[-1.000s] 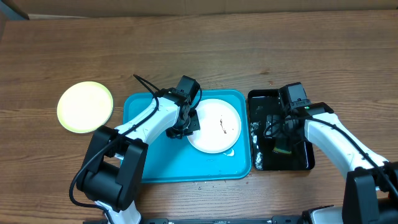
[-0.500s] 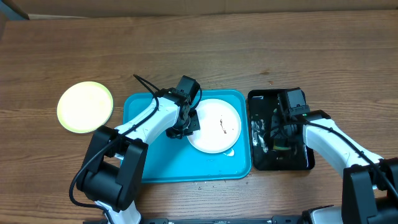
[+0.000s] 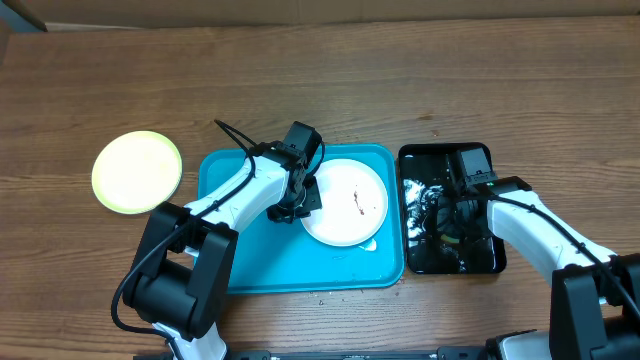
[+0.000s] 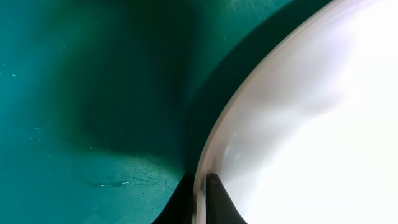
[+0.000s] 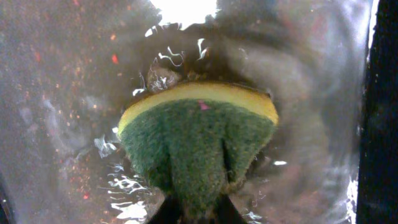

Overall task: Clean dirty plates on tray and stack at the side
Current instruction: 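Rub the sponge in the black tray with the right gripper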

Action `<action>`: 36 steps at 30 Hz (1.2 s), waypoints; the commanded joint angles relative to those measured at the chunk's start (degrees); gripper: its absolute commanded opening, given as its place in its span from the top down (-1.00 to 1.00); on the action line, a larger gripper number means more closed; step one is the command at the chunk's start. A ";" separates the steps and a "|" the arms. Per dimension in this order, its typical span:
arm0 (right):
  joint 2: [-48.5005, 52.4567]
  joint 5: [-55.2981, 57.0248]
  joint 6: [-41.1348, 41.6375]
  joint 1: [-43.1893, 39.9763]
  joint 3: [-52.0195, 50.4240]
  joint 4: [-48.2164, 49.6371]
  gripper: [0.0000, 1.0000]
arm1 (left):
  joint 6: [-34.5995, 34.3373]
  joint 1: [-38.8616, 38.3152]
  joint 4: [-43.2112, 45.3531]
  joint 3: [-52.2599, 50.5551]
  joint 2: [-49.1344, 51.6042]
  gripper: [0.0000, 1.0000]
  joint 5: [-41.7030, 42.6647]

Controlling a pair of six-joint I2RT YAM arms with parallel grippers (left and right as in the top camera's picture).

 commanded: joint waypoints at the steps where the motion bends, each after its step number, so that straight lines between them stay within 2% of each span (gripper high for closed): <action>1: 0.26 -1.73 -0.76 -0.07 1.90 1.25 0.93 | -0.11 -0.79 -0.13 -4.11 5.05 0.92 -2.91; 4: -0.22 -1.97 -1.66 -0.09 7.02 -4.11 0.93 | -0.11 -0.79 -0.13 -4.13 5.05 0.92 -2.91; 7: -1.99 -2.08 -1.62 -0.02 15.58 -14.47 0.93 | -0.09 -0.79 -0.26 -4.13 5.05 0.92 -3.02; 10: -3.34 -2.43 -1.55 -0.02 18.38 -19.02 0.93 | -0.11 -0.79 -0.13 -4.13 5.05 0.91 -3.13; 15: -3.43 -2.93 -0.09 -0.02 16.68 -17.77 0.93 | -0.13 -0.79 0.33 -4.13 5.05 0.91 -2.93; 19: -3.61 -1.42 1.38 -0.02 16.59 -20.15 0.93 | -0.09 -0.83 0.04 -4.13 5.05 0.80 -2.99; 22: -3.91 -1.73 1.40 -0.02 16.70 -21.09 0.93 | -0.09 -1.03 0.04 -4.13 5.05 0.92 -3.17; 36: -3.80 -3.02 1.38 -0.07 16.41 -19.80 0.93 | -0.11 -1.03 0.44 -4.13 5.05 0.92 -3.13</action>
